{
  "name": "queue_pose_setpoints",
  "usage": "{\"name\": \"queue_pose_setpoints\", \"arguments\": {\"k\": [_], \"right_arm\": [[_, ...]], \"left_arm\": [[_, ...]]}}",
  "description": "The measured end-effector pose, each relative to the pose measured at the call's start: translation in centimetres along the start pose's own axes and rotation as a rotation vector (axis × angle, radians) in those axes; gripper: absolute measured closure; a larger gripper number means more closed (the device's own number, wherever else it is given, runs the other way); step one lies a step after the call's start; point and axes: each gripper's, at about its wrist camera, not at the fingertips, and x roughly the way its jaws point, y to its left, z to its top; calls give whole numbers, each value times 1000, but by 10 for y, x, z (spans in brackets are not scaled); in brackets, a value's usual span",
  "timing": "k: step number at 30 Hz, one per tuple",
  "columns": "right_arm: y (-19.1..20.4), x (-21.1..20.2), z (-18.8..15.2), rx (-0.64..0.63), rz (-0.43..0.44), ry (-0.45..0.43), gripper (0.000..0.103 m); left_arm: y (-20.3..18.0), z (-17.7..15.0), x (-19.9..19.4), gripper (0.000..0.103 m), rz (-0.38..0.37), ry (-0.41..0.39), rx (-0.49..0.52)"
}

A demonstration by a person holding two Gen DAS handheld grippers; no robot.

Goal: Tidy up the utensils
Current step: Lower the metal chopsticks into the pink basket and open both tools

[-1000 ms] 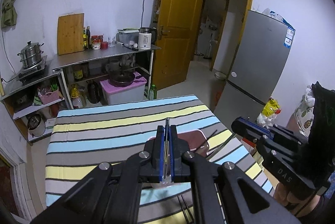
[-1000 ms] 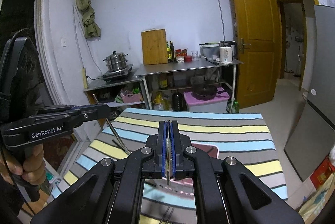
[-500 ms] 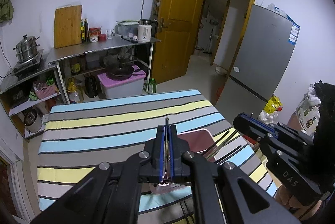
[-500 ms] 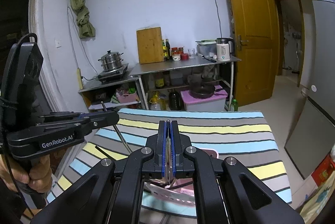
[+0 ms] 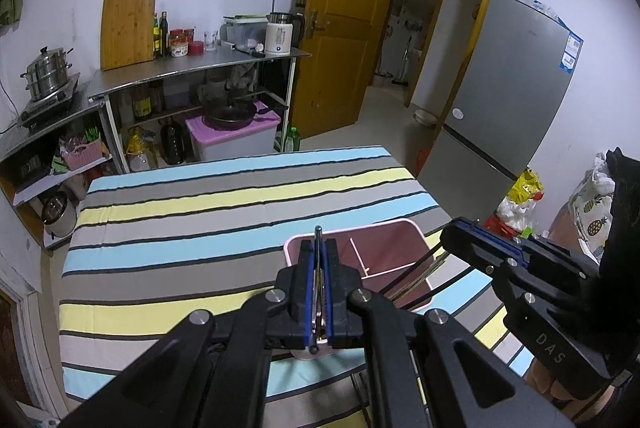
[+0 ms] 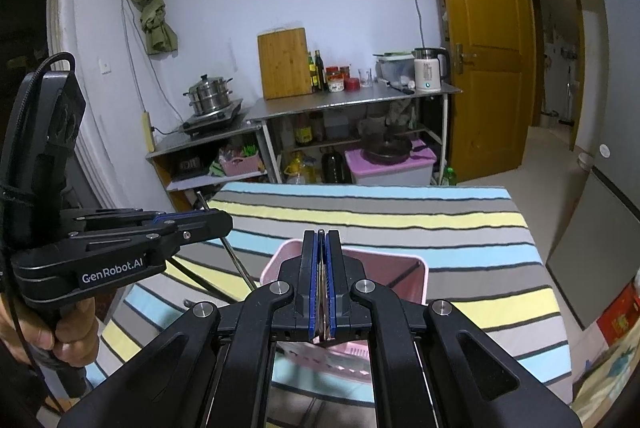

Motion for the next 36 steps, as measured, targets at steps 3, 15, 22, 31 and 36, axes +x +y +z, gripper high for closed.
{"name": "queue_pose_setpoints", "arguments": {"k": [3, 15, 22, 31, 36], "right_arm": [[-1, 4, -4, 2, -5, 16, 99], [-5, 10, -11, 2, -6, 53, 99], [-2, -2, -8, -8, -9, 28, 98], [-1, -31, -10, 5, 2, -21, 97], [-4, -50, -22, 17, 2, -37, 95]], "left_arm": [[2, -2, 4, 98, -1, 10, -6], [6, -7, 12, 97, 10, 22, 2], [11, -7, 2, 87, 30, -8, 1], [9, -10, -31, 85, 44, -81, 12], [8, -24, -50, 81, 40, -113, 9]]}}
